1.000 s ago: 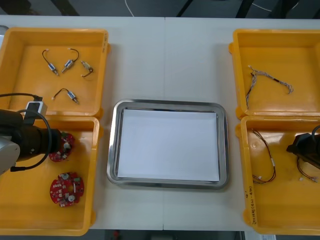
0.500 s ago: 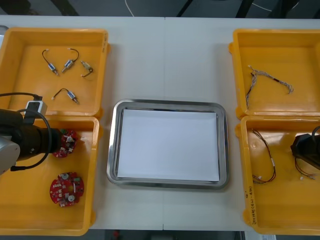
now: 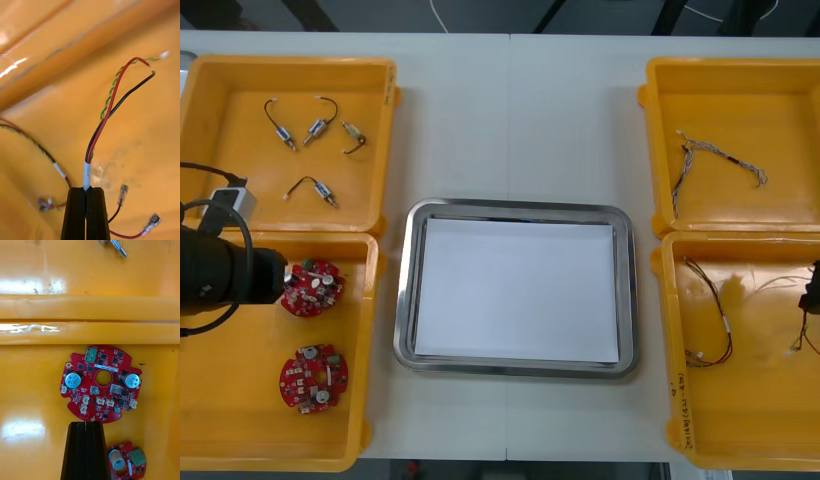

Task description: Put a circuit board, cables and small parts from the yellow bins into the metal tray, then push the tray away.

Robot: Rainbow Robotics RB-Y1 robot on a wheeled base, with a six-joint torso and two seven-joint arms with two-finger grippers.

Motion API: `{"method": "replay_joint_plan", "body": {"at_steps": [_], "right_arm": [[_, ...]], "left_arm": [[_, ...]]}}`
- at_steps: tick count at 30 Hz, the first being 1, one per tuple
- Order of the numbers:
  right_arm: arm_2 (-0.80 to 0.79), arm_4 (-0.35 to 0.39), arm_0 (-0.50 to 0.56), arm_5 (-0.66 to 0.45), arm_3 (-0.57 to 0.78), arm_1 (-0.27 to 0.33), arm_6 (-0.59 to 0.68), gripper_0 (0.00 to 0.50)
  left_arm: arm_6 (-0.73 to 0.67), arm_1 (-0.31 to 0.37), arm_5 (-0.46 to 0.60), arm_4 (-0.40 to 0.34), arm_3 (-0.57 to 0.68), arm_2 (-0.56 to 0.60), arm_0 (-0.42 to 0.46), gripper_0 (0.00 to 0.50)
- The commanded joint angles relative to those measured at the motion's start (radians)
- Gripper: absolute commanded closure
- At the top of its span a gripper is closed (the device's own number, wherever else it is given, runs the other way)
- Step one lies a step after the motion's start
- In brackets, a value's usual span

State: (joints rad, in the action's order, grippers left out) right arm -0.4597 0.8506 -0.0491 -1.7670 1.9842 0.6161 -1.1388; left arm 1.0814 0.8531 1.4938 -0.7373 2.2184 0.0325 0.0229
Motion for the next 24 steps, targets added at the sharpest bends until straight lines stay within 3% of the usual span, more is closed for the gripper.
{"method": "replay_joint_plan", "body": {"at_steps": [1,6,17,19,24], "right_arm": [[-0.042,0.059,0.022,-0.069,0.105,0.106,-0.002,0.500],[-0.060,0.080,0.022,-0.137,0.176,0.151,0.005,0.500],[-0.100,0.102,0.022,-0.153,0.278,0.206,-0.002,0.500],[-0.092,0.119,0.020,-0.153,0.294,0.225,-0.006,0.500],[-0.089,0.249,0.020,-0.153,0.343,0.281,-0.009,0.500]], "left_arm": [[0.032,0.044,0.079,-0.070,0.076,0.129,0.002,0.500],[0.052,0.043,0.138,-0.114,0.099,0.201,0.017,0.500],[0.057,0.038,0.103,-0.091,0.101,0.207,0.022,0.499],[0.057,0.038,0.103,-0.091,0.101,0.205,0.022,0.500],[0.052,0.038,0.092,-0.091,0.101,0.205,0.020,0.498]]}}
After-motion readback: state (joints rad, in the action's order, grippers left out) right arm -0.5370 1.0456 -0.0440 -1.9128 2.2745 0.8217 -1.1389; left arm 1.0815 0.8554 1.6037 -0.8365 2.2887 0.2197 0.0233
